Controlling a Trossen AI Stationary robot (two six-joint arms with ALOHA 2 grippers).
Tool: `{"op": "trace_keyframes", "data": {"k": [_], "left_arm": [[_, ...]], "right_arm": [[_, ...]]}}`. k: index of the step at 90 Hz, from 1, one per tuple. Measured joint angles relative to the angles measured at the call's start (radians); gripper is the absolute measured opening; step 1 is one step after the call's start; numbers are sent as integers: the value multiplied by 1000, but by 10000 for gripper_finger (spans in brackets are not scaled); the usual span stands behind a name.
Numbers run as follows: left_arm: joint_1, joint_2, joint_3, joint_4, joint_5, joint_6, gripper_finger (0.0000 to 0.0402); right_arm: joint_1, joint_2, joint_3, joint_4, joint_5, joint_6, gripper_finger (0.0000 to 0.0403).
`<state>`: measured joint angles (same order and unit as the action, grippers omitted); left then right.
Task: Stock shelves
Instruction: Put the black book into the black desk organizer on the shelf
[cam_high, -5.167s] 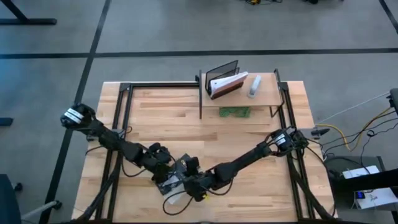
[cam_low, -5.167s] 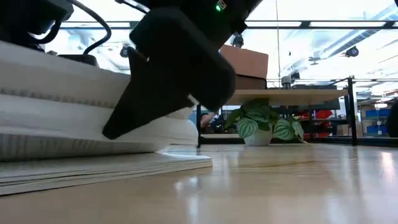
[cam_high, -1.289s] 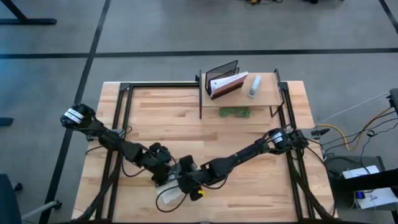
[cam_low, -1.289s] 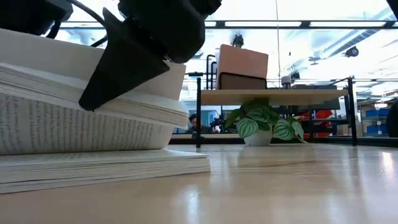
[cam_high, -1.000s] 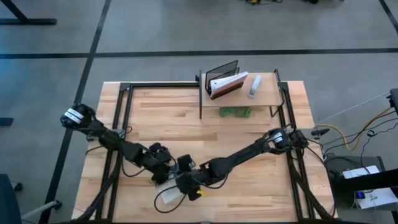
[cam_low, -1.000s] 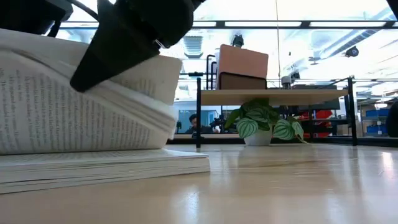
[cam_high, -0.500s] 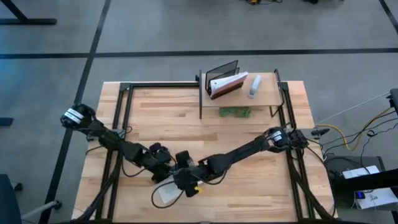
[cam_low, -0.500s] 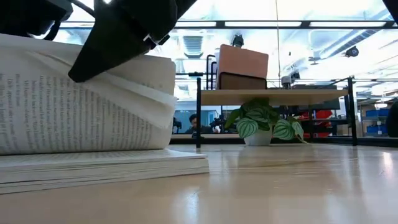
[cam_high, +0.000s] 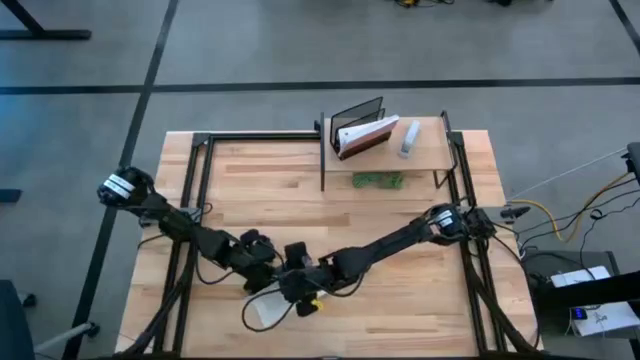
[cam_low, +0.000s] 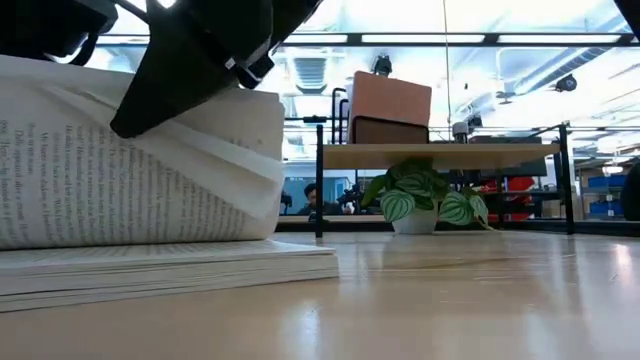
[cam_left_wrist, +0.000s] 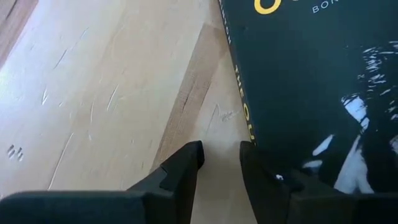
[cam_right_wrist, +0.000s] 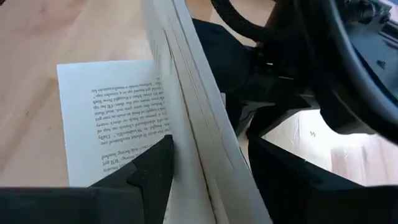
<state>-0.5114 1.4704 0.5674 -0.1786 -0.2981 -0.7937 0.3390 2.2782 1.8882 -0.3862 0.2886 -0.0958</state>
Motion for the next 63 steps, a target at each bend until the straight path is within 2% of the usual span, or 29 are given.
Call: {"op": "trace_keyframes", "data": {"k": [45,63], "left_arm": [[0,0,-1,5,-3,0,109],[0,0,-2,6,-3,0,101]], "right_arm": [[1,93,-2,25,-9,25,187],[0,93,-2,25,-21,25,215]]}}
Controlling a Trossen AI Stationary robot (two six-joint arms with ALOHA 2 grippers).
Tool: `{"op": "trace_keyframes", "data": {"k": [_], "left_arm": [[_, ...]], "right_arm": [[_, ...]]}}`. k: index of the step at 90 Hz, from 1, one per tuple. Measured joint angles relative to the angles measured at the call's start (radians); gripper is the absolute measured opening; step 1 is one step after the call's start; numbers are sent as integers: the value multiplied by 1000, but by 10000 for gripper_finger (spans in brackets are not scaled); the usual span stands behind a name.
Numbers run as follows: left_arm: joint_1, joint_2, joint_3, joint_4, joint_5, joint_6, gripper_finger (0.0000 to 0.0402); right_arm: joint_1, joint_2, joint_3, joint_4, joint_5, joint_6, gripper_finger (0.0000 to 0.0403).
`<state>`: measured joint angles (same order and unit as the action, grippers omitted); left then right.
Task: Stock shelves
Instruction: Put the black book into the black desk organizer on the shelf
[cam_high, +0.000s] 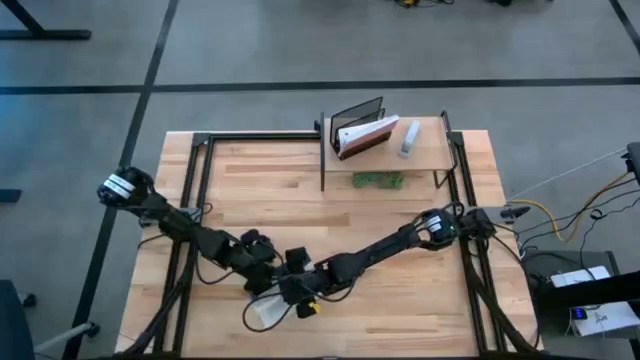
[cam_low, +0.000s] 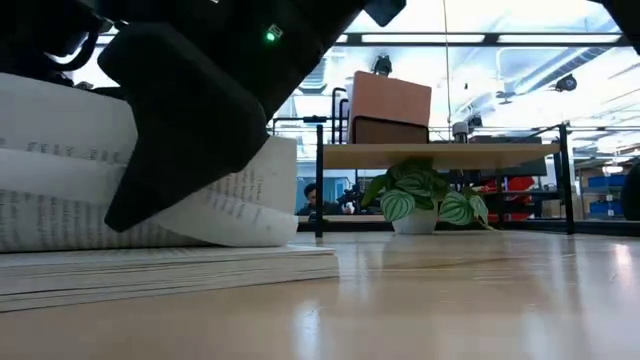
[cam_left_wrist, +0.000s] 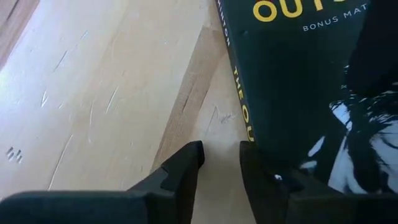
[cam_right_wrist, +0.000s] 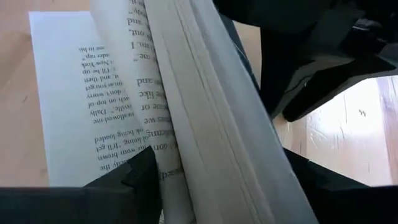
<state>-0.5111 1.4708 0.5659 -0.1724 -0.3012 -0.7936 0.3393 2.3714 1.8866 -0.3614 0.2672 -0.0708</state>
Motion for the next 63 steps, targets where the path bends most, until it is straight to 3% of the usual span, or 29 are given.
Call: {"op": "trace_keyframes", "data": {"k": [32,48,63], "left_arm": [[0,0,0,2,1,0,109],[0,0,0,3,1,3,105],[0,0,0,3,0,4,100]], "right_arm": [[0,0,0,8,79,10,259],[2,-9,0,18,29,52,275],[3,-11,0,20,-5,107,323]]}}
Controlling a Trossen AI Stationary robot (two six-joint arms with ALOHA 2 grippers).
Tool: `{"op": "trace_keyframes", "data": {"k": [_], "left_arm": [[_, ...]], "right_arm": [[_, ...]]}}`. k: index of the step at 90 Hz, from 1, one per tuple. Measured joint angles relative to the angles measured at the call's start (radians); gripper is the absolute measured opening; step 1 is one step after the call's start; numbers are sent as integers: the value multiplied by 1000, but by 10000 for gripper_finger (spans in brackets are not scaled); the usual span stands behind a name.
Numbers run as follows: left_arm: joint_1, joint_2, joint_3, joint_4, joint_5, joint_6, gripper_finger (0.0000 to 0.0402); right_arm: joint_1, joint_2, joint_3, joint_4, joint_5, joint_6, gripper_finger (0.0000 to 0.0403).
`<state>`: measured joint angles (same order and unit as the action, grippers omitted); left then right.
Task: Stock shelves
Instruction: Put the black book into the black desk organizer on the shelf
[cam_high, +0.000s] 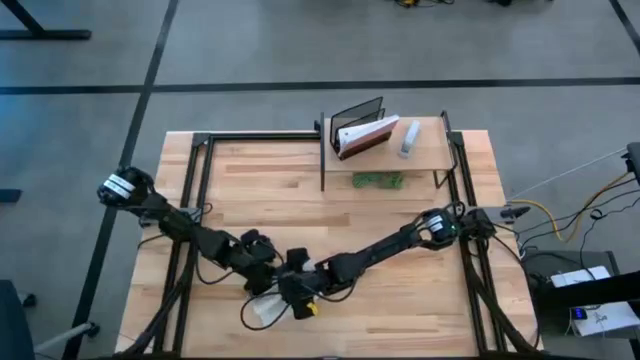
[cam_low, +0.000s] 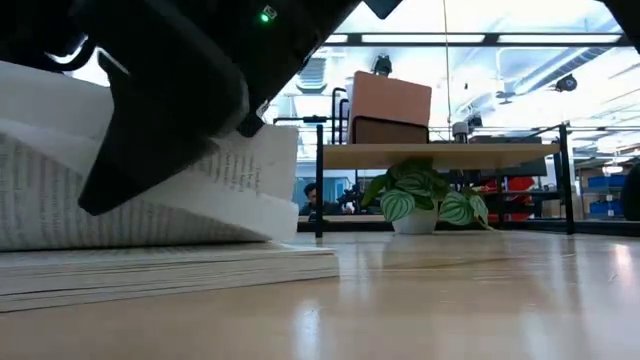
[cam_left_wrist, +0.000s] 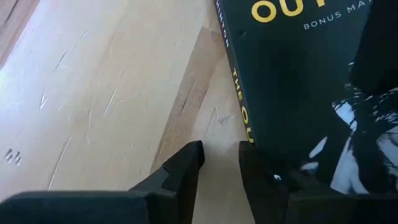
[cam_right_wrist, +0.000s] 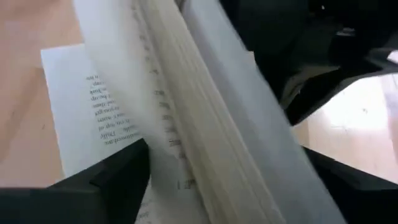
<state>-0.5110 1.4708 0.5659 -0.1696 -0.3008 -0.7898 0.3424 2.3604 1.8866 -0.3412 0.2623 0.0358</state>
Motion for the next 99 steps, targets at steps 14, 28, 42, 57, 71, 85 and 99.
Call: {"op": "trace_keyframes", "data": {"k": [14,28,42,57,71,85,99], "left_arm": [[0,0,0,0,0,0,106],[0,0,0,0,0,0,109],[0,0,0,0,0,0,103],[0,0,0,-1,0,0,100],[0,0,0,-1,0,0,107],[0,0,0,0,0,0,109],[0,0,0,0,0,0,102]], "right_arm": [[0,0,0,-2,0,-12,374],[9,-1,1,-2,-8,-79,397],[40,-2,1,4,15,-196,388],[66,1,1,11,223,-259,385],[73,4,1,9,349,-290,385],[87,4,1,9,412,-326,385],[105,2,1,9,332,-332,385]]}}
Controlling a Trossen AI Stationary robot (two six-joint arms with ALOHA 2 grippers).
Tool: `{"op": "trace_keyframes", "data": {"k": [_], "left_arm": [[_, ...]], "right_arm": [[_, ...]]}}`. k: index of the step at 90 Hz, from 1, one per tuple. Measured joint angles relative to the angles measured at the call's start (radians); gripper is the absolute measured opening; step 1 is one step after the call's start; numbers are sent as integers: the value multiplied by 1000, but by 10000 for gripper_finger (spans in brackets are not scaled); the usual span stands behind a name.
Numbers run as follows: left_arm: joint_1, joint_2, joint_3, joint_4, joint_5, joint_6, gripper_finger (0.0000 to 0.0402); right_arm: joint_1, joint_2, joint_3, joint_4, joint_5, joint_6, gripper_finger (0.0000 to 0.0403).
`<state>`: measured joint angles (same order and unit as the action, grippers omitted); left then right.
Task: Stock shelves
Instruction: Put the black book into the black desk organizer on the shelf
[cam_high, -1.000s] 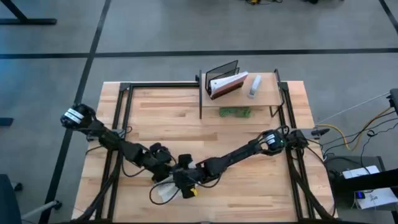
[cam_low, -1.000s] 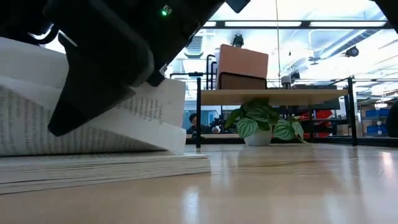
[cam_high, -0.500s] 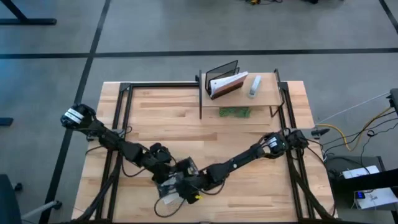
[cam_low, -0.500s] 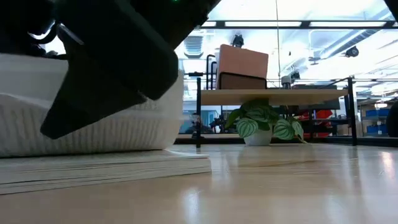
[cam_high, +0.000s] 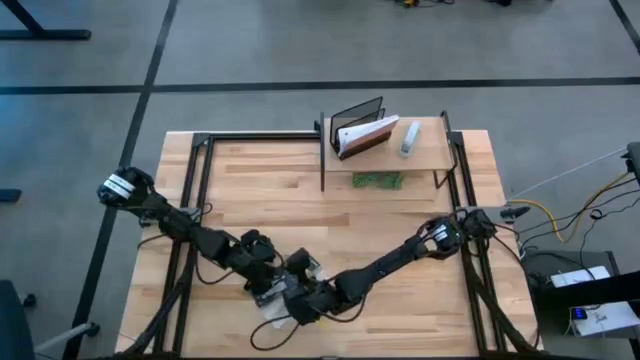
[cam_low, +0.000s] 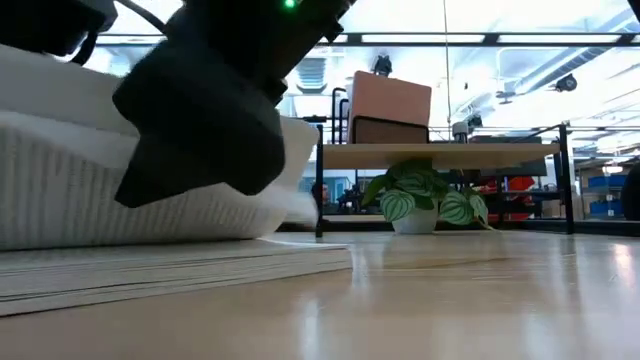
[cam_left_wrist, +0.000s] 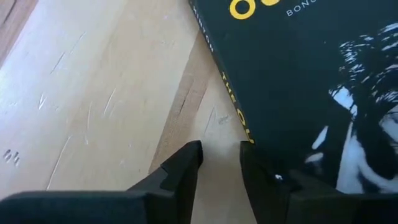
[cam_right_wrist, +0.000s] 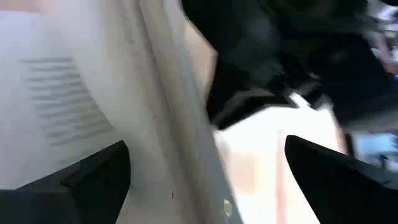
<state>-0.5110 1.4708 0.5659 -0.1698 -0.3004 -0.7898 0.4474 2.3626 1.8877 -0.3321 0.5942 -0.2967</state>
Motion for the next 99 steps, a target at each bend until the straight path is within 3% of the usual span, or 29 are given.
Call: {"op": "trace_keyframes", "data": {"k": [38,72,99], "left_arm": [[0,0,0,2,0,0,109],[0,0,0,5,-2,0,102],[0,0,0,7,-3,0,108]], "right_arm": [[19,-8,0,-4,43,23,385],[-10,28,-2,-9,-50,96,384],[4,28,24,-45,-51,103,368]]}}
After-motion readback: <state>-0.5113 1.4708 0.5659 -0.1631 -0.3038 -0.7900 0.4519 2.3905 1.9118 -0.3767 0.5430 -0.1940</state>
